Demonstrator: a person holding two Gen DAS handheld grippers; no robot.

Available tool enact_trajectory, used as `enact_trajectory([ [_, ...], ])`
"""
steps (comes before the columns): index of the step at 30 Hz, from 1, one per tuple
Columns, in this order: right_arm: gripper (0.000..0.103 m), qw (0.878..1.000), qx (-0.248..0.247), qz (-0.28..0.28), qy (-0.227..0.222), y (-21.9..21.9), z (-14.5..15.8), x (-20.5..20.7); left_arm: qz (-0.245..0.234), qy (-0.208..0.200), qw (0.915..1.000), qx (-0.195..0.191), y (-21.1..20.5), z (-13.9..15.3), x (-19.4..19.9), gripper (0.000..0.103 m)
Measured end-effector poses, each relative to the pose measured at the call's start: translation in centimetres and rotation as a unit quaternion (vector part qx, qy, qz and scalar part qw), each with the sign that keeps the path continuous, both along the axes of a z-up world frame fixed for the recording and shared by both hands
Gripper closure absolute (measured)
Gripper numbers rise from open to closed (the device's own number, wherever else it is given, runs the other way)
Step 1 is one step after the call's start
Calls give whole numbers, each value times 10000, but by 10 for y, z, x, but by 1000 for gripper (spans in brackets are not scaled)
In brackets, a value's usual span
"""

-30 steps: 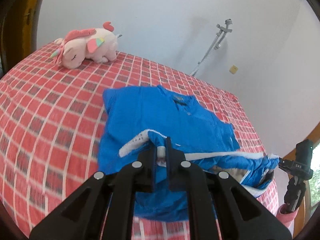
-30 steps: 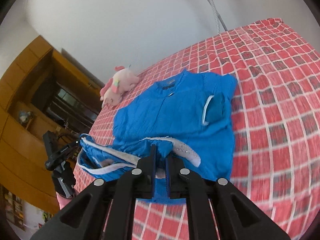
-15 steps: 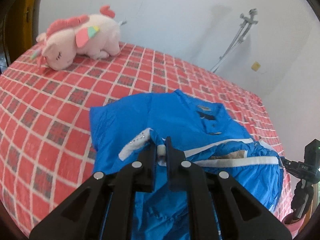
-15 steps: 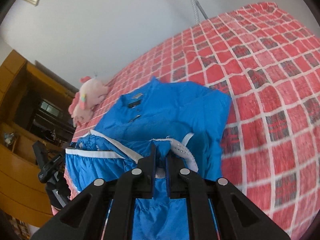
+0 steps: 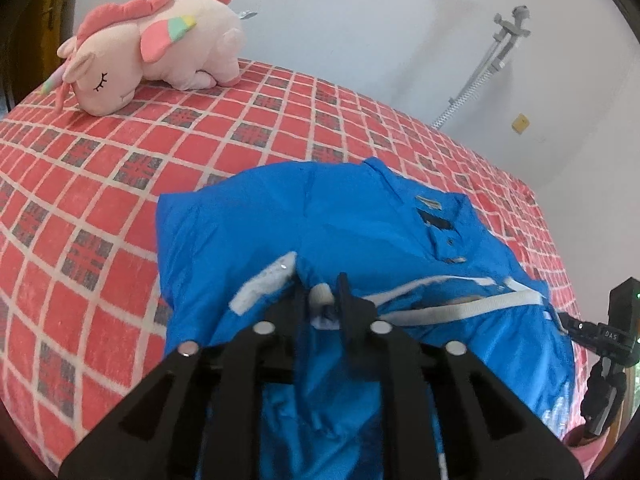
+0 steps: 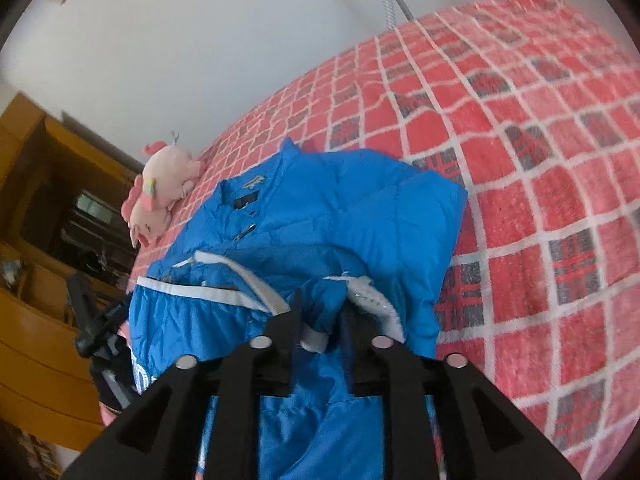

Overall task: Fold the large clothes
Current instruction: 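Carry the hem over the collar with both grippers and lay it down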

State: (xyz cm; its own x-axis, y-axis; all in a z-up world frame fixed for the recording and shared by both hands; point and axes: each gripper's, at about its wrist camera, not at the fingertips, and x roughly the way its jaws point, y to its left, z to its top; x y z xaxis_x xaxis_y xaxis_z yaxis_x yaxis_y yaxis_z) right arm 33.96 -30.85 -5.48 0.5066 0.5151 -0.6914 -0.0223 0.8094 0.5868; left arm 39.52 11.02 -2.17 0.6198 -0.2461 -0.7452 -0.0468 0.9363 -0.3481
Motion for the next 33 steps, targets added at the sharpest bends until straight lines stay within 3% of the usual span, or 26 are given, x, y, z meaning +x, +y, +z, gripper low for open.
enact_trajectory([
  [2, 32, 9998, -91, 10, -160, 1, 14, -12, -129, -71, 9999, -84, 1, 12, -10, 58],
  [5, 32, 9978, -511, 26, -430, 4, 35, -30, -247, -285, 9992, -127, 9, 34, -37, 52],
  [8, 32, 9970, -613, 185, -424, 5, 38, -47, -273, -387, 9988, 99, 17, 41, -59, 44],
  [10, 32, 9967, -698, 197, -352, 5, 33, -55, -153, -307, 9988, 360, 25, 33, -76, 44],
  [17, 33, 9974, -644, 310, -91, 10, 2, -61, -192, -75, 9992, 344, 35, -1, -97, 40],
  [19, 36, 9970, -688, 333, -85, 15, -1, -60, -337, -134, 9988, 315, 29, -2, -99, 40],
  [22, 45, 9959, -848, 301, -108, 19, -2, -61, -320, -144, 9973, 644, 18, -3, -98, 39],
  [25, 61, 9939, -1059, 261, -171, 23, 0, -66, -304, -79, 9974, 643, 14, -6, -97, 56],
  [27, 74, 9928, -1145, 259, -223, 26, 2, -70, -321, -97, 9978, 572, 12, -7, -100, 76],
  [29, 82, 9915, -1245, 225, -303, 29, 5, -75, -328, -195, 9973, 635, 7, -5, -106, 87],
  [33, 92, 9878, -1436, 199, -568, 37, 18, -88, -288, -589, 9945, 818, -3, 9, -122, 96],
])
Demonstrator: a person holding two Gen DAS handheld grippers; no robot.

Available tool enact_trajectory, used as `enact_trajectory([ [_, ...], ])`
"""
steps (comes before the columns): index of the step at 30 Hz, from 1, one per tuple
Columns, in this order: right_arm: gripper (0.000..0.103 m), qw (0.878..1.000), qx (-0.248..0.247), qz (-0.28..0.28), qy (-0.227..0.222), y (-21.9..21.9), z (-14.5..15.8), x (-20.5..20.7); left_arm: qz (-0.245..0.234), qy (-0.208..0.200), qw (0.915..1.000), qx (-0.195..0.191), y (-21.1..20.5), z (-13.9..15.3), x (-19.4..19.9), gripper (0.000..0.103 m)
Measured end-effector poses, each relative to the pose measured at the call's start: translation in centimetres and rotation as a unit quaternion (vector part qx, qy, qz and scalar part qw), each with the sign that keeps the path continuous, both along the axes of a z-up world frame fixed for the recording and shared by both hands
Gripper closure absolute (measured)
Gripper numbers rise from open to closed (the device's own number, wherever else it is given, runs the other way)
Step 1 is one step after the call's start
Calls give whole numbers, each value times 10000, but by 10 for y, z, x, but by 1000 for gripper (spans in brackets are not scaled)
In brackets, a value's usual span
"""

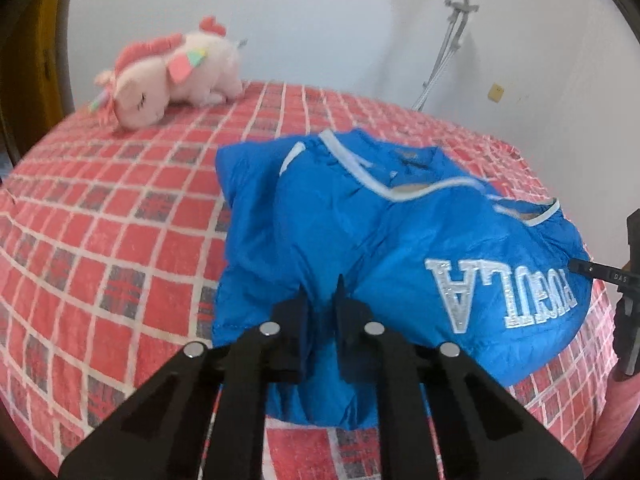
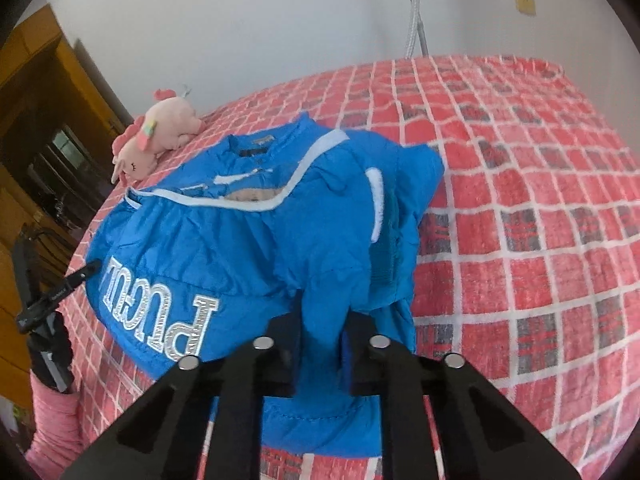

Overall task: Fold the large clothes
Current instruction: 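Carry the hem over the collar with both grippers and lay it down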

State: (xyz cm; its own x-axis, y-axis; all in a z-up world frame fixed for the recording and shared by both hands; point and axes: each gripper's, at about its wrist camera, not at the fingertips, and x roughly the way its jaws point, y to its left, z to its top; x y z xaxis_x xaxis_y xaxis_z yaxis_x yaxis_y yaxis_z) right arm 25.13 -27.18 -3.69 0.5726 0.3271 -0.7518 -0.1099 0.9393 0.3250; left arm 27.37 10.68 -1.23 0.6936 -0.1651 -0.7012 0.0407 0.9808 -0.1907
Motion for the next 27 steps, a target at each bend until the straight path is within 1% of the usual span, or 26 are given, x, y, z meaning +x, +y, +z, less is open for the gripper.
enact_trajectory([
  [2, 93, 9999, -7, -31, -138, 0, 9, -7, 29, -222, 9997, 9, -1, 9, -7, 96],
  [6, 94, 9989, 159, -62, -433, -5, 32, -14, 116, -566, 9981, -235, 1, 30, -10, 97],
  [8, 94, 9981, 187, -86, -573, -7, 45, -13, 123, -705, 9970, -297, 0, 38, -9, 97],
  [12, 94, 9965, 294, -240, -745, -13, 65, 2, 162, -1019, 9943, -272, -4, 59, 7, 97],
  [15, 94, 9955, 239, -394, -832, -16, 75, 23, 223, -1205, 9923, -206, -7, 69, 26, 97],
  [18, 94, 9952, 200, -530, -793, -18, 76, 52, 327, -1281, 9912, -75, -10, 70, 51, 97],
  [21, 94, 9957, 156, -613, -682, -19, 68, 81, 391, -1248, 9914, 80, -13, 62, 77, 97],
  [27, 94, 9969, 170, -682, -340, -23, 34, 118, 443, -752, 9960, 174, -9, 27, 119, 96],
])
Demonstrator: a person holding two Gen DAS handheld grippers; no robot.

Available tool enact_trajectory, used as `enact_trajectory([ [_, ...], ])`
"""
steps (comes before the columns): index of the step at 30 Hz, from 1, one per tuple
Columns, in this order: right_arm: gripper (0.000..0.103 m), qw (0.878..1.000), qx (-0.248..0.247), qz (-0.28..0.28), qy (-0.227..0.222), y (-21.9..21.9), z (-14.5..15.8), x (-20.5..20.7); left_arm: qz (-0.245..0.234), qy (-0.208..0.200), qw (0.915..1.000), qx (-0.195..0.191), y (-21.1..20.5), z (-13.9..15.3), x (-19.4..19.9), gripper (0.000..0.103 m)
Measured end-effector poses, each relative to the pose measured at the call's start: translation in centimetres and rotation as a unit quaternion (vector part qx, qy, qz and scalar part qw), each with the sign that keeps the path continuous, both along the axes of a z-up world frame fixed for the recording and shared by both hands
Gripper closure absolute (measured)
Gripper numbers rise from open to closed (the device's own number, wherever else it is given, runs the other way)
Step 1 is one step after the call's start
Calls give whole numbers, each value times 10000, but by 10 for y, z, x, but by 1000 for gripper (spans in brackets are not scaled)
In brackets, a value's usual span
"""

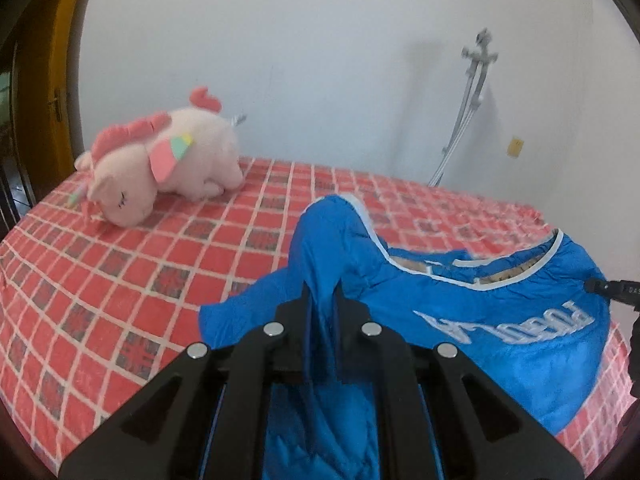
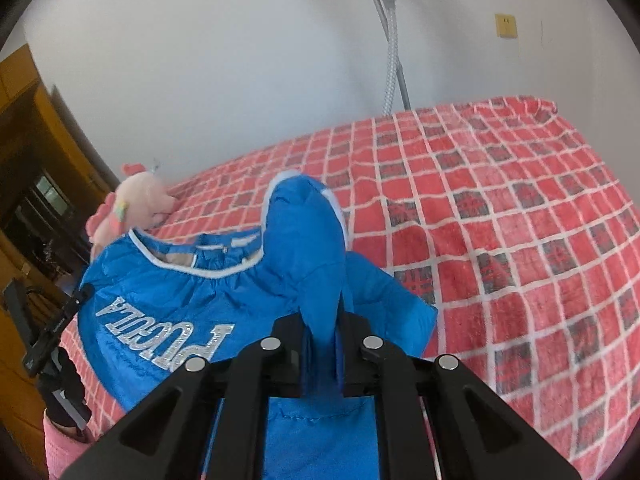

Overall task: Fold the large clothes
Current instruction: 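Carry the hem over the collar with both grippers and lay it down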

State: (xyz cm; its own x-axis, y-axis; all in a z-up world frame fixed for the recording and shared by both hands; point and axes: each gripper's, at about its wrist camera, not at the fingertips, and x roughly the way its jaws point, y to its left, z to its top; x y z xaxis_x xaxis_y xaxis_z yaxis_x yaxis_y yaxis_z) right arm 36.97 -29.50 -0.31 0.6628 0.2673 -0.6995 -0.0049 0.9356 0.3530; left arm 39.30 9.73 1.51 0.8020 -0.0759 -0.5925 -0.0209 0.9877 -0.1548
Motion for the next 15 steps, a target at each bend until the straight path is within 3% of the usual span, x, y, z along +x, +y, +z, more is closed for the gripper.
enact_trajectory([
  [9, 92, 9982, 69, -122, 584, -5, -55, 25, -86, 656, 9978, 63, 12, -51, 25, 91],
  [15, 89, 9970, -136, -177, 738, 3, -76, 35, -47, 947, 9954, -119, 18, -66, 33, 90],
])
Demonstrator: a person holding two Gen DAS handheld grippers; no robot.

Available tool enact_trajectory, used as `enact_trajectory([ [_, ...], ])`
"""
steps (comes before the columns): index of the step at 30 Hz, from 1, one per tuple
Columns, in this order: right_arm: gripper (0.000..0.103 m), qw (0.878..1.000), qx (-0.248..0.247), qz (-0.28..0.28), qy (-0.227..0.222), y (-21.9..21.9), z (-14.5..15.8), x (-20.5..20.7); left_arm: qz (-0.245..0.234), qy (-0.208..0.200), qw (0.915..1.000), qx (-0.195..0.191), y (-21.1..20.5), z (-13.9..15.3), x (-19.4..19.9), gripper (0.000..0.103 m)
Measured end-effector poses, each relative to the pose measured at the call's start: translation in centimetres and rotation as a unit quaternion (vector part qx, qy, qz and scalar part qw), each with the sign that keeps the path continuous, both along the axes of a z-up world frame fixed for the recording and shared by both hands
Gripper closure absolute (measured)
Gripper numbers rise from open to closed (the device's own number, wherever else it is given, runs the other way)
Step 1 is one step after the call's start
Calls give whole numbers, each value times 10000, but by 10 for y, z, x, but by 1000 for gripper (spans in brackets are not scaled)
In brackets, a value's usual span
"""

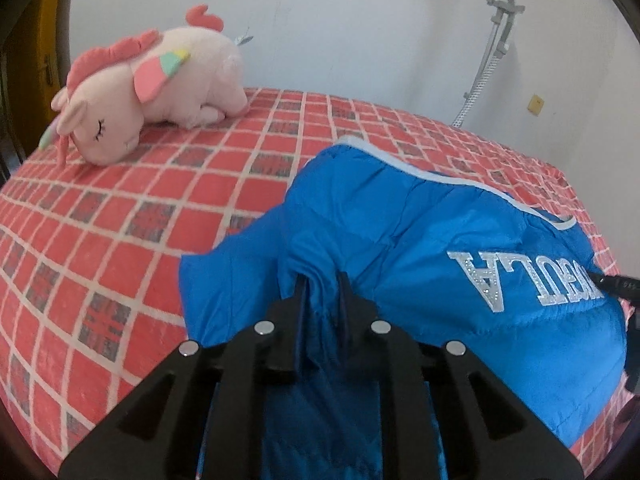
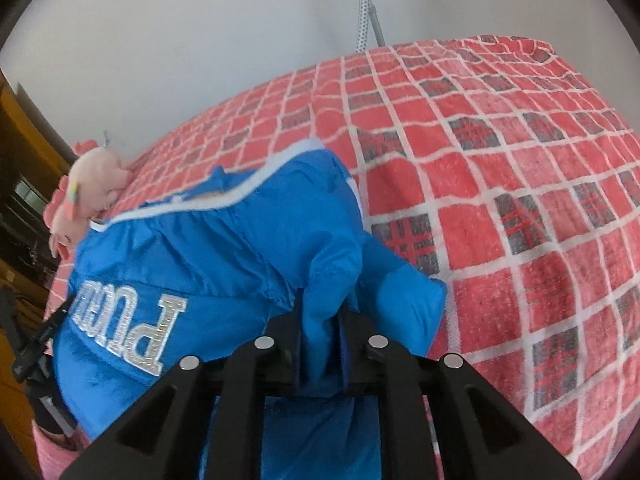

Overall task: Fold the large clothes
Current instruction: 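Carry the hem over the collar with both grippers and lay it down, then open both grippers and release the folded jacket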

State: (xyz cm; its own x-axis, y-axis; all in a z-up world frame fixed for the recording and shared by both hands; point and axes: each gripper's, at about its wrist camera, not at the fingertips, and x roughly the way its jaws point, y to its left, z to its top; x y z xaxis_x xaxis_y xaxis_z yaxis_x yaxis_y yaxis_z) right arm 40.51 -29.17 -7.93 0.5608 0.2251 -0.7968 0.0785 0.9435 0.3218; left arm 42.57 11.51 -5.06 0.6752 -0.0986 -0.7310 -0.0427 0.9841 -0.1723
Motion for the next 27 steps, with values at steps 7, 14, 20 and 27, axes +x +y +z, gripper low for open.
enact_trajectory([
  [7, 73, 9985, -480, -146, -215, 5, 24, -20, 205, 241, 9995, -77, 6, 22, -15, 76],
  [14, 71, 9958, -680, -251, -554, 26, 62, -83, 38, -281, 9996, 52, -27, 68, -69, 57],
  [20, 71, 9962, -672, 71, -541, 68, 57, -102, -508, -123, 9978, 417, -86, 50, -81, 57],
  [27, 71, 9944, -1022, -61, -262, 81, 27, -102, -787, 161, 9959, 424, -93, 10, -71, 56],
])
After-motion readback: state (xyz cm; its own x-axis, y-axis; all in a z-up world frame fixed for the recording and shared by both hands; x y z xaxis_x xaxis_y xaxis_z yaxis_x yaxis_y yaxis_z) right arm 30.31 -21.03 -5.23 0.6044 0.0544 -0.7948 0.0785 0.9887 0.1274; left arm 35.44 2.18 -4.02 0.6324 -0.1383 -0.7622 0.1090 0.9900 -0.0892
